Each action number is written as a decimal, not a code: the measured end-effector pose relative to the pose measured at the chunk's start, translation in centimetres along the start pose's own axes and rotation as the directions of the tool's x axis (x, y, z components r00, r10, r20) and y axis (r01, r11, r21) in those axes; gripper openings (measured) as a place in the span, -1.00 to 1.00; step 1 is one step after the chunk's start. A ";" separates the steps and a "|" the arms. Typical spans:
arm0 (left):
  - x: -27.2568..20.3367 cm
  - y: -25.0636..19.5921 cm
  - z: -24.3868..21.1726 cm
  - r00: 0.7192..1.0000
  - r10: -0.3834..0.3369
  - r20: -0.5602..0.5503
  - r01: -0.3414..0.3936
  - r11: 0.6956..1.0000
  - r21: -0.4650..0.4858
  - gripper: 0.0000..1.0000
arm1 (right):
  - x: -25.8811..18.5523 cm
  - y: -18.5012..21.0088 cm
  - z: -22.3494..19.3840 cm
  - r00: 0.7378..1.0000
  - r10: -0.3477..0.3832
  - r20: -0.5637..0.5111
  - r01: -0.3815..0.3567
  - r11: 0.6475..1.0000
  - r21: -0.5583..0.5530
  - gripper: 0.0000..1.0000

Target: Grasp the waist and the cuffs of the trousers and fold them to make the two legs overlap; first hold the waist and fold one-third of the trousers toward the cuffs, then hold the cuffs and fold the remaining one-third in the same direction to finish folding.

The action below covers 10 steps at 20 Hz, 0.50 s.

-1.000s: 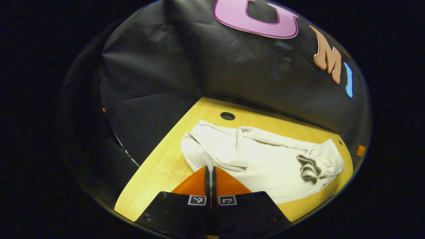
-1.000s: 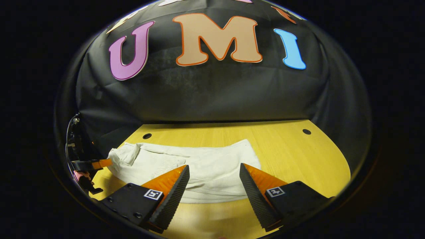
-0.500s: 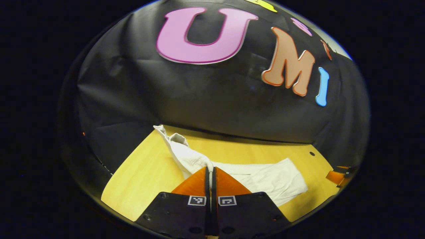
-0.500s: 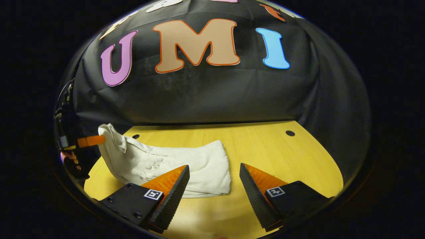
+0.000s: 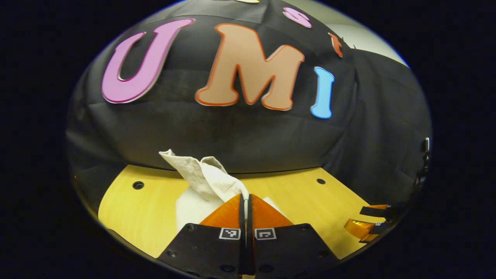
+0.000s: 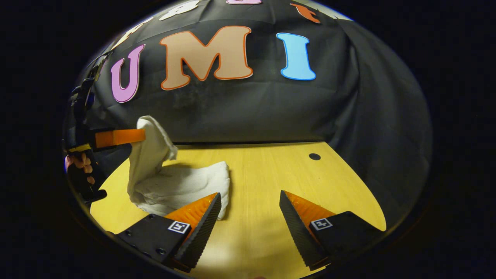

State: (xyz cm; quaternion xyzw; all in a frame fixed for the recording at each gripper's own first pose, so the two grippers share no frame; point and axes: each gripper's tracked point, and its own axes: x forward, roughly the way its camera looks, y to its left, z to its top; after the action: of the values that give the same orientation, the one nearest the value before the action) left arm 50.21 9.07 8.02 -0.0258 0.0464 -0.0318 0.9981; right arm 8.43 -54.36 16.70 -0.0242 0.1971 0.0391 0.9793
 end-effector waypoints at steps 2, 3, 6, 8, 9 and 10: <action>1.5 -2.9 -2.3 0.999 -0.018 -0.042 0.019 0.999 0.027 -1.00 | -0.2 -1.4 -0.2 1.000 -0.002 -0.005 0.002 1.000 0.008 0.95; 2.5 -4.1 -3.6 0.997 -0.028 -0.065 0.031 0.999 0.045 -1.00 | -0.4 -2.2 -0.3 1.000 -0.004 -0.005 0.004 1.000 0.009 0.94; 3.5 -6.6 -7.8 0.991 -0.063 -0.116 0.074 0.993 0.089 -0.88 | -0.8 -3.7 -0.4 1.000 -0.007 -0.006 0.007 1.000 0.007 0.95; 3.6 -8.0 -10.2 0.984 -0.086 -0.158 0.101 0.991 0.093 -0.63 | -1.0 -4.2 -0.5 1.000 -0.005 -0.008 0.005 1.000 0.009 0.94; 3.0 -8.7 -10.9 0.980 -0.104 -0.172 0.119 0.990 0.079 -0.50 | -1.2 -4.2 -0.5 1.000 -0.002 -0.006 0.002 1.000 0.010 0.95; 2.9 -8.9 -11.3 0.977 -0.115 -0.178 0.127 0.990 0.062 -0.14 | -1.3 -4.2 -0.3 1.000 0.002 -0.004 -0.002 1.000 0.009 0.94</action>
State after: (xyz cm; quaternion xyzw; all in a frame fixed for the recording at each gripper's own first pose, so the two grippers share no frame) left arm 51.48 -0.55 -2.99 0.0106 0.1304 -0.0963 0.9867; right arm 7.51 -58.63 17.00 -0.0196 0.1992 0.0393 0.9790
